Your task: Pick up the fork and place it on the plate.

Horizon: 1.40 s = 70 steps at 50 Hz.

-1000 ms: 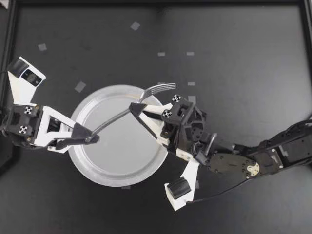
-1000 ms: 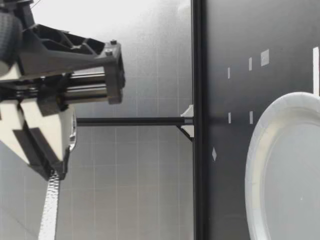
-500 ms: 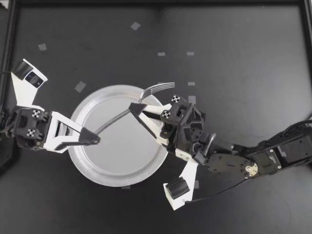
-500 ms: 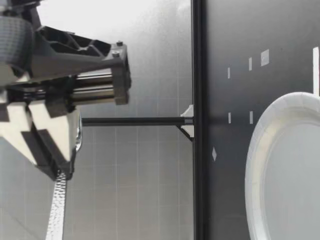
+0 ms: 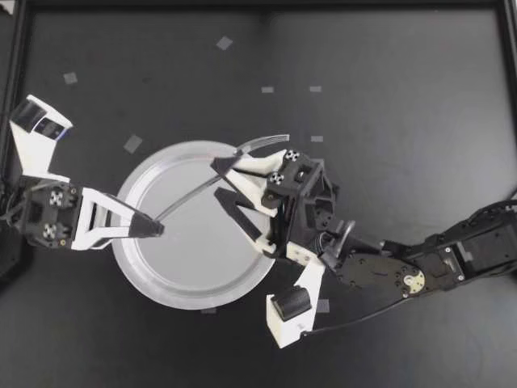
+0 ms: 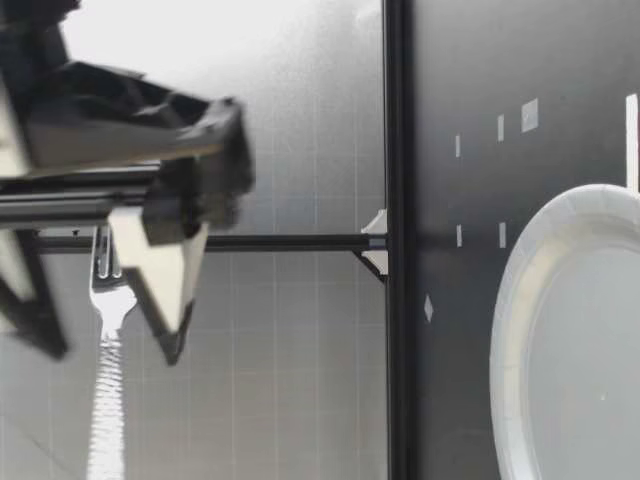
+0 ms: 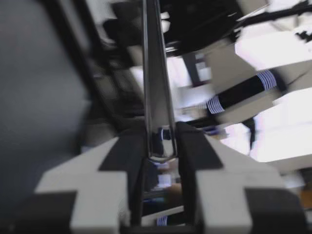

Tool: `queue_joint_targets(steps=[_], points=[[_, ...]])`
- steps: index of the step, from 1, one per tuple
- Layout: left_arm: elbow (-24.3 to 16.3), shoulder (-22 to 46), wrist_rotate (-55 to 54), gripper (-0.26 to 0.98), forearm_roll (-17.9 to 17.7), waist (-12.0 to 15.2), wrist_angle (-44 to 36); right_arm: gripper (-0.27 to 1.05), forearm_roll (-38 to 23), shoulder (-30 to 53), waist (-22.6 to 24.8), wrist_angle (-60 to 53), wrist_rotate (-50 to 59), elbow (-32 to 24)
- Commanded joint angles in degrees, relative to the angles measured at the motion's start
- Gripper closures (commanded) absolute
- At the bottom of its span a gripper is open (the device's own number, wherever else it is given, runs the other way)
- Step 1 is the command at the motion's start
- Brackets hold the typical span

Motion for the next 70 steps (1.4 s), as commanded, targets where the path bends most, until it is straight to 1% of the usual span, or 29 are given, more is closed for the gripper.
queue_joint_targets(steps=[1, 6, 7, 9, 10, 12, 14, 17, 21, 25, 28, 33, 38, 45, 50, 54, 65, 70], points=[[-0.53, -5.01, 8.61, 0.64, 0.26, 0.62, 9.58, 0.05, -0.26, -5.27, 1.05, 3.34, 0.88, -2.46], [-1.32, -11.69, 15.91, 0.64, 0.35, 0.62, 27.07, 0.05, -0.26, -8.70, 1.58, 6.59, 2.02, -2.02], [-1.58, -13.62, 18.02, 0.64, 0.44, 0.62, 33.13, 0.05, -0.18, -9.49, 1.67, 7.29, 2.55, -1.76], [-1.93, -16.08, 21.18, 0.64, 0.44, 0.62, 41.75, 0.05, -0.18, -10.55, 1.85, 8.26, 3.60, -1.14], [-2.20, -17.75, 23.55, 0.64, 0.35, 0.53, 47.81, 0.05, -0.18, -10.99, 1.93, 8.79, 4.39, -0.79], [-2.55, -19.95, 26.72, 0.64, 0.26, 0.53, 55.46, 0.05, -0.18, -12.13, 2.11, 10.11, 6.94, 0.18], [-2.72, -21.71, 29.44, 0.64, 0.00, 0.35, 61.61, 0.05, -0.18, -12.92, 2.20, 11.07, 9.40, 1.23], [-2.46, -23.73, 32.96, 0.64, -0.79, 0.09, 66.71, 0.05, -0.18, -14.06, 2.20, 12.57, 13.97, 2.99], [-0.97, -24.35, 34.63, 0.64, -2.20, -0.26, 66.27, 0.05, -0.26, -15.38, 2.20, 14.59, 21.88, 6.06], [2.20, -22.50, 35.51, 0.64, -3.16, -1.23, 63.54, 0.05, -0.44, -16.79, 2.20, 16.87, 30.50, 9.67], [4.39, -20.39, 35.51, 0.64, -3.34, -2.02, 60.91, 0.05, -0.88, -17.58, 2.20, 17.67, 34.72, 11.95], [5.98, -16.96, 35.60, 0.64, -3.25, -2.99, 55.63, 0.05, -1.41, -18.54, 2.20, 17.93, 40.69, 15.21], [6.42, -14.68, 36.04, 0.64, -2.81, -3.08, 52.65, 0.05, -1.23, -18.11, 2.20, 17.93, 44.12, 16.79], [7.38, -13.80, 36.74, 0.64, -0.62, -3.16, 52.21, 0.05, -0.88, -16.17, 2.20, 17.93, 48.69, 18.37], [9.23, -13.80, 36.74, 0.64, 0.26, -3.16, 51.94, 0.05, -0.88, -14.94, 2.20, 17.93, 52.12, 18.90], [10.72, -13.71, 36.65, 0.64, 0.18, -3.16, 51.94, 0.05, -0.88, -14.06, 2.20, 17.84, 53.96, 19.25], [10.90, -13.10, 36.39, 0.64, 0.00, -3.16, 52.38, 0.05, -0.79, -11.43, 2.20, 17.84, 57.30, 19.07], [11.43, -11.34, 34.19, 0.64, -1.58, -3.16, 52.65, 0.05, -0.88, -10.81, 2.20, 17.84, 57.48, 18.63]])
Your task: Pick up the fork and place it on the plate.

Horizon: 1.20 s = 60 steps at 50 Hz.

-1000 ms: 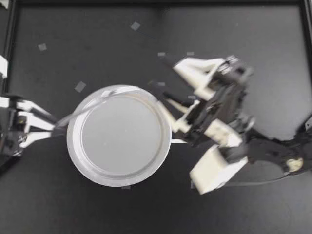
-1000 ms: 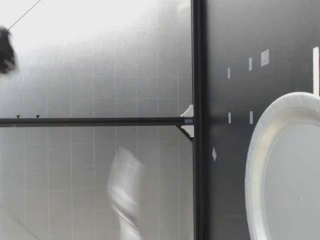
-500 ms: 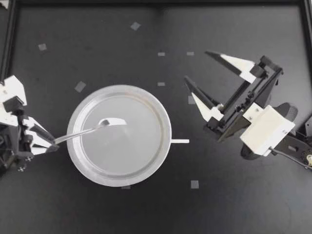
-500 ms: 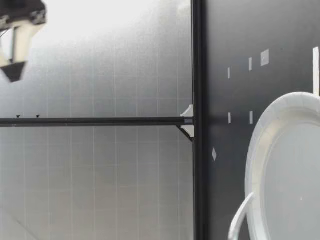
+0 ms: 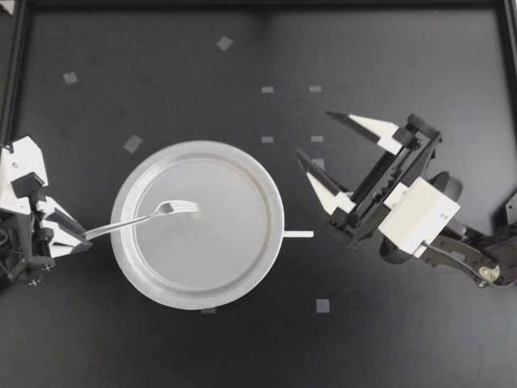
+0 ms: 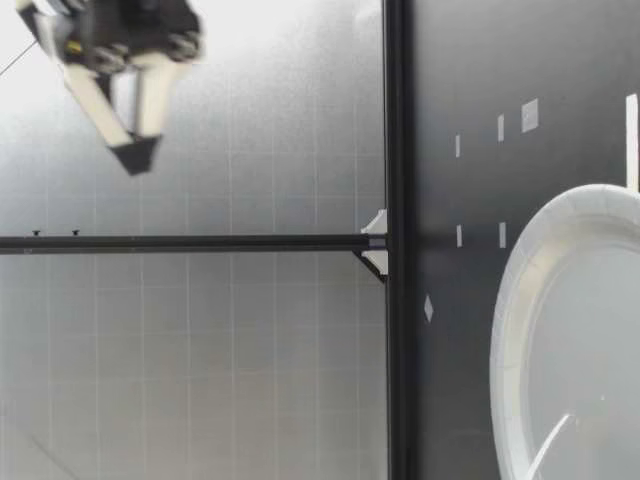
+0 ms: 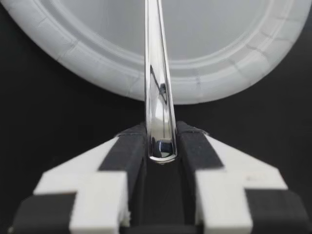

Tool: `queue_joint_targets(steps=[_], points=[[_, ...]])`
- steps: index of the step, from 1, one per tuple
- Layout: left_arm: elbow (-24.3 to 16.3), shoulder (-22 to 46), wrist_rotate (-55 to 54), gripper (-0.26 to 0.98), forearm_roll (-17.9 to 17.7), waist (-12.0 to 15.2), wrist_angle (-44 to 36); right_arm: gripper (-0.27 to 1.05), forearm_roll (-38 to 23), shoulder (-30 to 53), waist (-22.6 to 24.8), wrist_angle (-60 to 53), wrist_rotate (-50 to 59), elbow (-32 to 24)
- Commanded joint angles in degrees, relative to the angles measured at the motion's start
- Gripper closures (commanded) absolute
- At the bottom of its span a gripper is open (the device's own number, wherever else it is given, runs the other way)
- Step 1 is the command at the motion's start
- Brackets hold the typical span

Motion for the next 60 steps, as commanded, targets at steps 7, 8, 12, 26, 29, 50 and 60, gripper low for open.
queue_joint_targets(steps=[7, 8, 12, 26, 29, 50, 60], points=[[0.18, 5.80, -6.86, 0.64, -3.34, -0.18, -1.41, 0.05, -0.26, 0.79, 0.18, 0.26, 0.35, -1.76], [-0.09, 6.15, -6.94, 0.64, -3.34, -0.18, -1.93, 0.05, -0.26, 0.97, 0.18, 0.18, 0.35, -1.85], [-0.88, 7.29, -7.03, 0.64, -3.34, -0.18, -2.90, 0.05, -0.18, 1.32, 0.18, 0.00, 0.35, -2.11], [-4.48, 18.63, -7.03, 0.64, -3.52, -0.18, -2.55, 0.05, -0.18, 1.49, 0.18, -0.62, 0.44, -2.20], [-5.63, 22.76, -6.94, 0.64, -3.52, -0.18, -2.64, 0.05, -0.18, 1.49, 0.18, -0.70, 0.44, -2.20], [-8.88, 26.28, -7.21, 0.64, -3.78, -0.18, -3.96, 0.05, -0.18, 1.23, 0.18, -0.88, 0.35, -2.11], [-8.53, 23.38, -7.21, 0.58, -5.63, -0.18, -4.13, 0.05, -0.18, 1.41, 0.18, -1.14, 0.35, -2.20]])
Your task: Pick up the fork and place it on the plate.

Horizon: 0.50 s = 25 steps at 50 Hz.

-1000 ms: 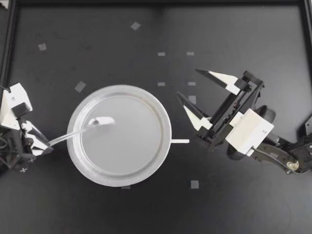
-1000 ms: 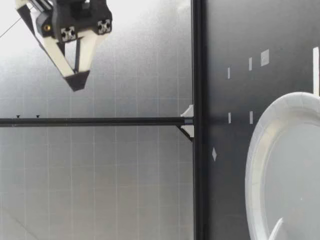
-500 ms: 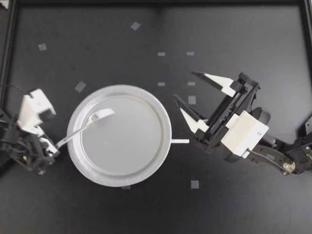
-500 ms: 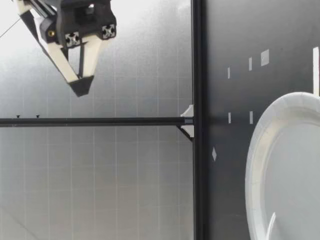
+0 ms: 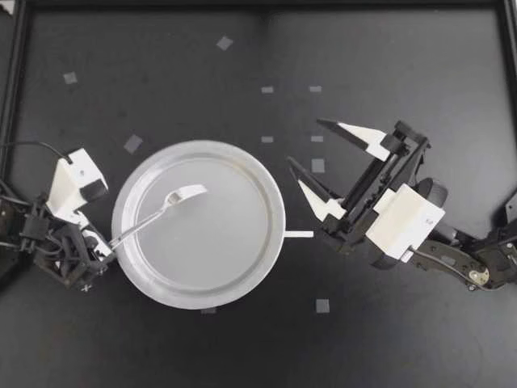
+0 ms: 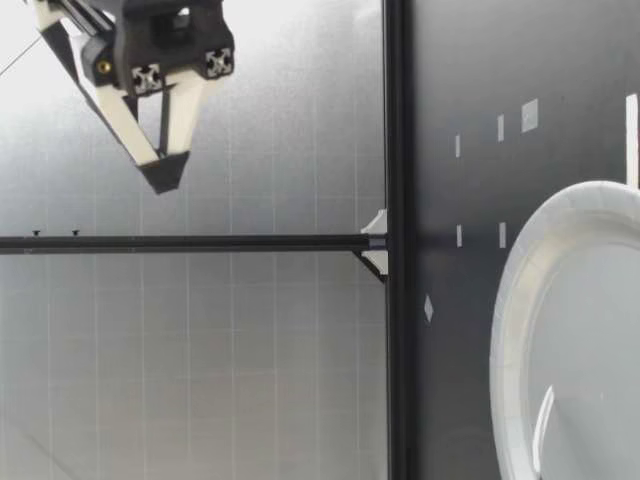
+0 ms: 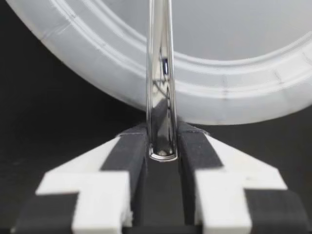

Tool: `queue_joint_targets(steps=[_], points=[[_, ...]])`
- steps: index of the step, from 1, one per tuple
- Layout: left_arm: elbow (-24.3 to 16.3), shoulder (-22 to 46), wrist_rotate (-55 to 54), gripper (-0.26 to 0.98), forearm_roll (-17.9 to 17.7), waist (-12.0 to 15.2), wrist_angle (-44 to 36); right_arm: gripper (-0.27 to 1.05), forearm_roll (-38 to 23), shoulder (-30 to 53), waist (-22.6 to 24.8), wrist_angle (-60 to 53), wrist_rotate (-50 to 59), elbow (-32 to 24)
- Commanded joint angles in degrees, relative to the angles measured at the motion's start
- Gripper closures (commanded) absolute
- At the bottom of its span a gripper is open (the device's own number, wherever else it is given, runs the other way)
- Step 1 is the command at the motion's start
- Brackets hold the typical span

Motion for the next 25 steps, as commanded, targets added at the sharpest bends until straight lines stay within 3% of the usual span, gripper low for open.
queue_joint_targets(steps=[1, 13, 25], points=[[-0.26, -2.02, -0.09, 0.56, -1.32, -0.09, -0.35, 0.05, -0.26, -0.53, 0.18, 0.00, 0.09, -1.23], [0.09, -2.20, -0.09, 0.14, -2.11, -0.09, 0.26, 0.05, -0.18, -0.53, 0.18, -0.18, 0.09, -1.23], [-0.09, -2.29, -0.09, 0.11, -2.29, -0.09, 0.44, 0.05, -0.18, -0.53, 0.18, -0.53, 0.09, -1.23]])
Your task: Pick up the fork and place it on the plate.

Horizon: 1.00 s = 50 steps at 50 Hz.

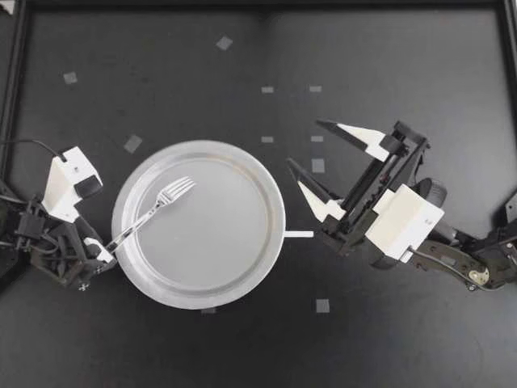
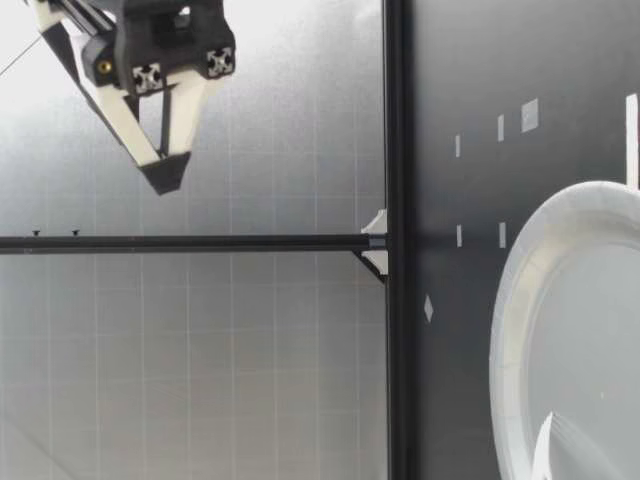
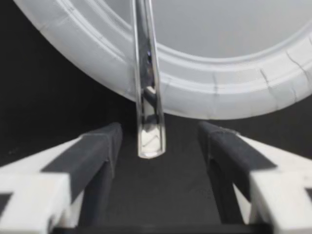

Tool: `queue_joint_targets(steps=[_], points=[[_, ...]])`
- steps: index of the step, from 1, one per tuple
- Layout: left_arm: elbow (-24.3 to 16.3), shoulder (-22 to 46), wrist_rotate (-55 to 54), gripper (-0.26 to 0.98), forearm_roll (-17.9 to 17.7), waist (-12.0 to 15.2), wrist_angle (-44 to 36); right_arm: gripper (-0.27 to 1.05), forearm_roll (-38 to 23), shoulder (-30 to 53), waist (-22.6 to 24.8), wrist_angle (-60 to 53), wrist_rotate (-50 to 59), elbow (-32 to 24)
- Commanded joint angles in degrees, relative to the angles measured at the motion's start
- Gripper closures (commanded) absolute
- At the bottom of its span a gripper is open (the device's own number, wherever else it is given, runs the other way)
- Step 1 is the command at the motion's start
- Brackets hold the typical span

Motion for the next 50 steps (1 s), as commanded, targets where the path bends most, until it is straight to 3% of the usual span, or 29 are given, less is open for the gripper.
queue_joint_targets(steps=[1, 8, 19, 25, 35, 50], points=[[-0.79, -0.70, 0.00, 0.11, -0.26, -0.09, 0.00, 0.05, -0.18, -0.70, 0.26, -0.26, 0.18, -1.23], [-3.08, -3.69, 0.53, 0.11, -0.18, -0.09, 0.97, 0.05, -0.26, -2.20, 0.18, -1.49, 0.00, -1.32], [-7.56, -14.06, 5.45, 0.11, 0.88, -0.09, 4.13, 0.06, -0.35, -6.15, 0.18, -10.55, 0.09, -2.37], [-9.67, -17.84, 11.78, 0.11, 2.20, -0.09, -2.11, 0.06, -0.35, -8.09, 0.26, -22.24, 0.79, -4.22], [-11.07, -17.84, 25.75, 0.11, 3.43, 0.18, -17.05, 0.06, -0.26, -13.01, 0.26, -35.77, 10.63, -5.10], [-15.29, -9.84, 42.80, 0.11, 3.25, 1.85, -24.70, 0.06, -0.79, -25.84, 0.26, -36.21, 23.29, 5.98]])
